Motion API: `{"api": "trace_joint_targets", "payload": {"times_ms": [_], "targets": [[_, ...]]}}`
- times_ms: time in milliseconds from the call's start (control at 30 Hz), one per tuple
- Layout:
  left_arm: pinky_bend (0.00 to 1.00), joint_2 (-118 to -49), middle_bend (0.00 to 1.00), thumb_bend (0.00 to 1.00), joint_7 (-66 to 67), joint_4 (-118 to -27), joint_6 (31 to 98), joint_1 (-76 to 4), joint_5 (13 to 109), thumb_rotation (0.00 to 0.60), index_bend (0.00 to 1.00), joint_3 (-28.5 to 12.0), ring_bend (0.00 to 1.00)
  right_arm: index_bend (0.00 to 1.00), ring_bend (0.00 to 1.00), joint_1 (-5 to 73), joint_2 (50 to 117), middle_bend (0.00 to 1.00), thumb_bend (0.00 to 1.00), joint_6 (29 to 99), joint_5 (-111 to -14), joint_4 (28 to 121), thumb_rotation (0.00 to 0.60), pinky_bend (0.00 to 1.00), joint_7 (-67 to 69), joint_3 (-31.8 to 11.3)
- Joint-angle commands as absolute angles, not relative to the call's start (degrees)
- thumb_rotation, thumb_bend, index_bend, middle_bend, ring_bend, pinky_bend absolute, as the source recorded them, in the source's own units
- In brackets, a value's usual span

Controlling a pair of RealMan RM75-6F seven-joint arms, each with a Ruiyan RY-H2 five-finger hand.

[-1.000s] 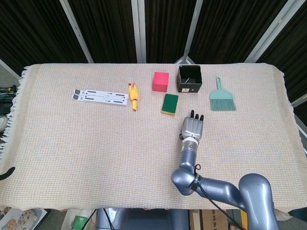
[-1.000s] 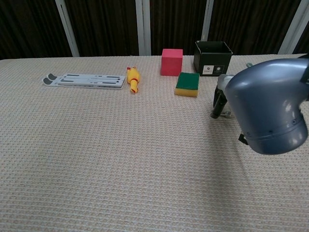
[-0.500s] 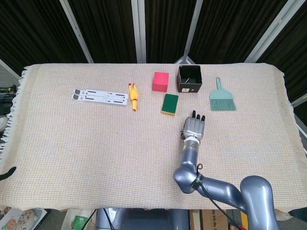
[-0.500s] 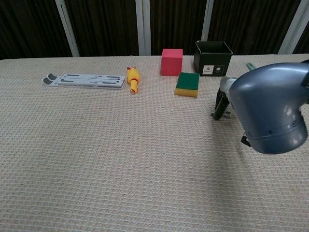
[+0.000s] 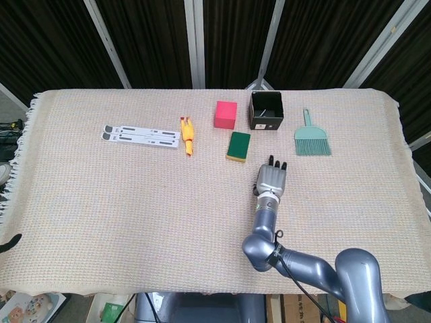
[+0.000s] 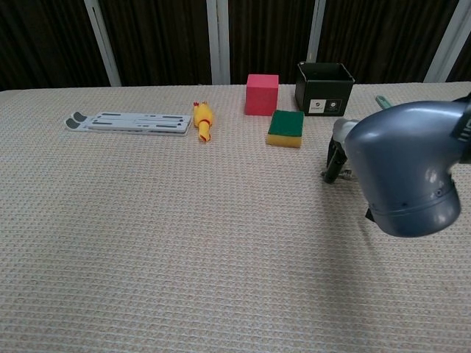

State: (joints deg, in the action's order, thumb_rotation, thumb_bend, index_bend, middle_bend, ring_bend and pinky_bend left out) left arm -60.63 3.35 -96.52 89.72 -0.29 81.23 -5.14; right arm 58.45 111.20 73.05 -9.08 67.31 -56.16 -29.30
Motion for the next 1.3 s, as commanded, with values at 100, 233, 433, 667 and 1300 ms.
{"api": "trace_joint_targets", "payload": {"times_ms": [100, 233, 433, 667, 1300], "targets": [[0.00, -60.7, 0.00, 0.24, 3.4, -96.5, 89.7, -0.3, 81.2, 0.600, 0.12, -5.1, 0.00, 0.57, 0.11, 58.3, 111.5, 0.05, 0.36, 72.8, -9.5, 67.0, 0.600, 0.04, -56.4, -29.7], [0.00, -60.7, 0.00, 0.24, 3.4, -96.5, 89.7, -0.3, 81.2, 0.600, 0.12, -5.1, 0.00, 0.57, 0.11, 58.2, 111.7, 0.05, 0.37, 72.6, -9.6, 66.8, 0.600, 0.04, -56.7, -29.9], [0.00, -60.7, 0.00, 0.24, 3.4, -96.5, 89.7, -0.4, 81.2, 0.600, 0.12, -5.1, 0.00, 0.57, 0.11, 58.0, 111.9, 0.05, 0.38, 72.3, -9.9, 66.6, 0.600, 0.04, -57.1, -30.3], [0.00, -60.8, 0.00, 0.24, 3.7, -96.5, 89.5, -0.5, 81.1, 0.600, 0.12, -5.1, 0.00, 0.58, 0.12, 57.7, 111.3, 0.05, 0.38, 72.5, -11.1, 68.4, 0.600, 0.04, -56.6, -31.1], [0.00, -61.0, 0.00, 0.24, 4.7, -96.7, 89.6, -0.5, 81.0, 0.600, 0.12, -5.0, 0.00, 0.58, 0.12, 54.1, 105.1, 0.05, 0.38, 73.7, -12.1, 77.7, 0.600, 0.05, -54.2, -32.9]]}}
